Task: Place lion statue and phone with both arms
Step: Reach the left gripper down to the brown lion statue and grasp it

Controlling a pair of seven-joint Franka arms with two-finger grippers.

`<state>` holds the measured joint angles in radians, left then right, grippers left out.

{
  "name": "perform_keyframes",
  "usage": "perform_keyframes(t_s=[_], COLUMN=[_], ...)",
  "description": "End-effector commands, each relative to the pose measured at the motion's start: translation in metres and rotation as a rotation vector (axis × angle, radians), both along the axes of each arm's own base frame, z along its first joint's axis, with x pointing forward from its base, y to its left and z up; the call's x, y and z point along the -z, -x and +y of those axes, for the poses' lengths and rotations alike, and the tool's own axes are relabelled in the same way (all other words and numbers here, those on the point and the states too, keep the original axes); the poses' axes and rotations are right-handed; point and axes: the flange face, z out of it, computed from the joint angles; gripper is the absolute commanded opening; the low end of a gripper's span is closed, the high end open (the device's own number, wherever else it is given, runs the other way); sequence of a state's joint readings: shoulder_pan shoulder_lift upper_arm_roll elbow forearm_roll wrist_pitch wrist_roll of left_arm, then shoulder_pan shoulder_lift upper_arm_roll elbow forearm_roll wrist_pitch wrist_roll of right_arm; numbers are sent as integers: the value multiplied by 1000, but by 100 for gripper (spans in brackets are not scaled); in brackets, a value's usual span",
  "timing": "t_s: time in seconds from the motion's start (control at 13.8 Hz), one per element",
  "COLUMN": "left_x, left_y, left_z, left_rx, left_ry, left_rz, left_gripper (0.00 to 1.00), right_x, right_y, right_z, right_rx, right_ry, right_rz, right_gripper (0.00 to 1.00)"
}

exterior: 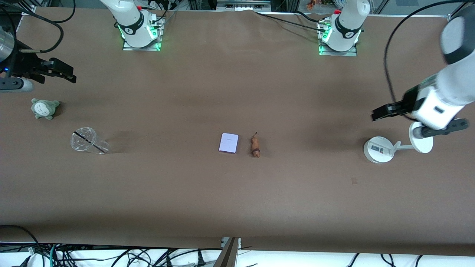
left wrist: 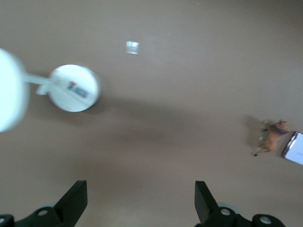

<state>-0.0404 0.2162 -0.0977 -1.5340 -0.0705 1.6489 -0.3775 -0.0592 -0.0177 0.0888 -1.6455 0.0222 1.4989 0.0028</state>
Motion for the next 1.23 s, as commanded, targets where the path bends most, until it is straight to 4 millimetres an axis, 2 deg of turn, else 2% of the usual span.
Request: perform_keyframes(t_s=[0.0,0.07,0.29,0.51,0.72,1.01,1.16], left_x=[24,42,95,159,208,266,281], left_y=[-9,-7,-10,-1,16,35,40], left_z=[-78,-116,-196,-261,-306,-337,-348], left_rx=[-16,-13,18,84,123,138,122], left_ry=[3,-1,29,44,30,-79,-67], left_rz=[-19,-14,-85,-106,-117,-148,-167], left_gripper=[100,100,100,100,100,100,100], right_x=[1,1,1,3,4,4,5], right_y=[-3,-3,-3,-4,-4,-4,-4], right_z=[15,16,16,16,16,15,15], right_rx=[-24,-20,-17,-23,-29,-29,-32], right_ry=[-3,-2,-3,-7,-8,-8,-9], right_rz=[20,20,23,26,28,28,29], right_gripper=[100,100,100,100,100,100,100])
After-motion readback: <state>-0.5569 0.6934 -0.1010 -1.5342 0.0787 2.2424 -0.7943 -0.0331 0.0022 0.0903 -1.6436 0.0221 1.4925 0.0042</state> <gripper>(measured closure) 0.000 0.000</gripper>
